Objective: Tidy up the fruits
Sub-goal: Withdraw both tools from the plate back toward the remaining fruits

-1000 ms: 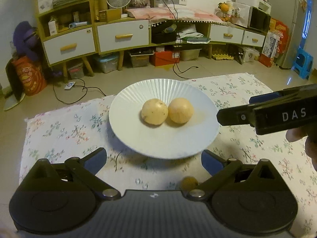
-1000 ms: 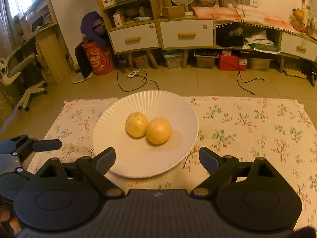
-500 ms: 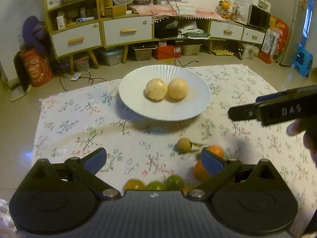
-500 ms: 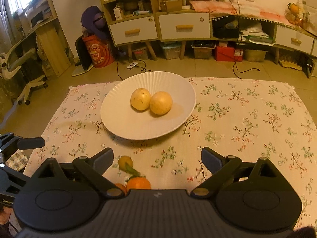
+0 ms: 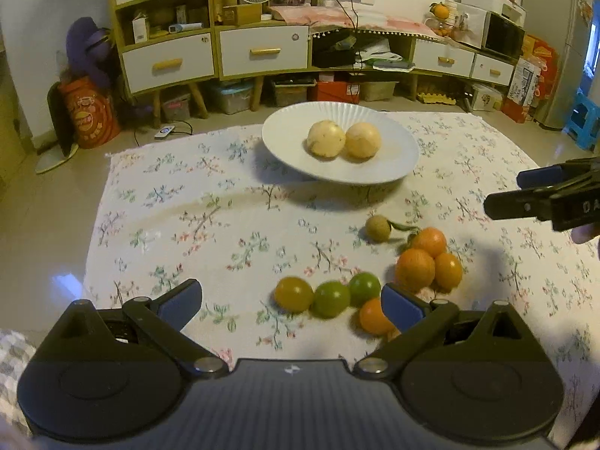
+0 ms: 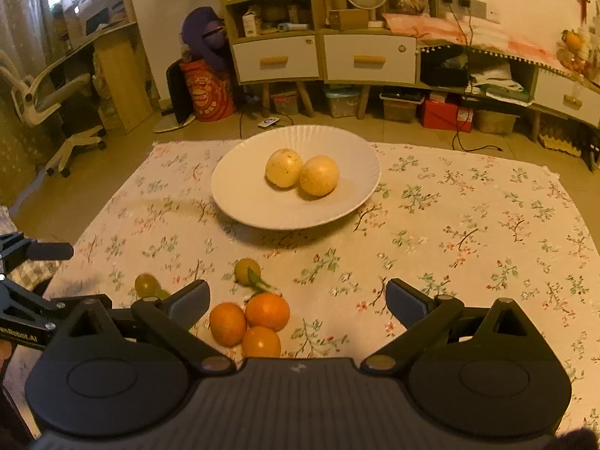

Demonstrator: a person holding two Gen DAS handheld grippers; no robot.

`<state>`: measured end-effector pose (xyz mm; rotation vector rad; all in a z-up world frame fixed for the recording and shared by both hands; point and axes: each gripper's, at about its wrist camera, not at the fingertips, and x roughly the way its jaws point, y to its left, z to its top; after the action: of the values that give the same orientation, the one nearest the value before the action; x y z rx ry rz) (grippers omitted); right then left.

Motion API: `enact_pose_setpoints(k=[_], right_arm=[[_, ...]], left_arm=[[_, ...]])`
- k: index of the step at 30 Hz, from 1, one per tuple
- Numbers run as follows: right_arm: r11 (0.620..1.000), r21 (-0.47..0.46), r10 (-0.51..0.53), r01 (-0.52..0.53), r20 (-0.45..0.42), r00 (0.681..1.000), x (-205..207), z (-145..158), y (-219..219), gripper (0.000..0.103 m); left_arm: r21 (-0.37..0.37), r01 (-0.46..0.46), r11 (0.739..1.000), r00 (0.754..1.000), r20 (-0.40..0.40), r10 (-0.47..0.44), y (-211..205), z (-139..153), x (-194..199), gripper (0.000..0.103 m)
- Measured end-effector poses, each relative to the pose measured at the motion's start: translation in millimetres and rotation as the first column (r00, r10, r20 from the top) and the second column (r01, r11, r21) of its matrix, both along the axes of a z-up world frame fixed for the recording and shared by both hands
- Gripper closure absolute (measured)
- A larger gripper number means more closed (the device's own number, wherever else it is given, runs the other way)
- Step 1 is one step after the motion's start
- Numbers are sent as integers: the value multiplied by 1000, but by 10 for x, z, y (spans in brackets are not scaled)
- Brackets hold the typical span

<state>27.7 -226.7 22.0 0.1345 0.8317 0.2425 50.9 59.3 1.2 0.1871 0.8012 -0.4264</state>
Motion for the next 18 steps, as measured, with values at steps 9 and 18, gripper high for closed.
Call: enact_pose_setpoints(k=[9, 18], right_arm=[[997, -21, 75, -75, 7, 997, -198, -171, 176, 3], [982, -75, 172, -172, -6, 985, -352, -383, 322, 3]], left_arm=[[8, 45, 999, 999, 16, -45, 92, -177, -220, 9], [23, 101, 995, 995, -2, -101, 138, -396, -361, 9]])
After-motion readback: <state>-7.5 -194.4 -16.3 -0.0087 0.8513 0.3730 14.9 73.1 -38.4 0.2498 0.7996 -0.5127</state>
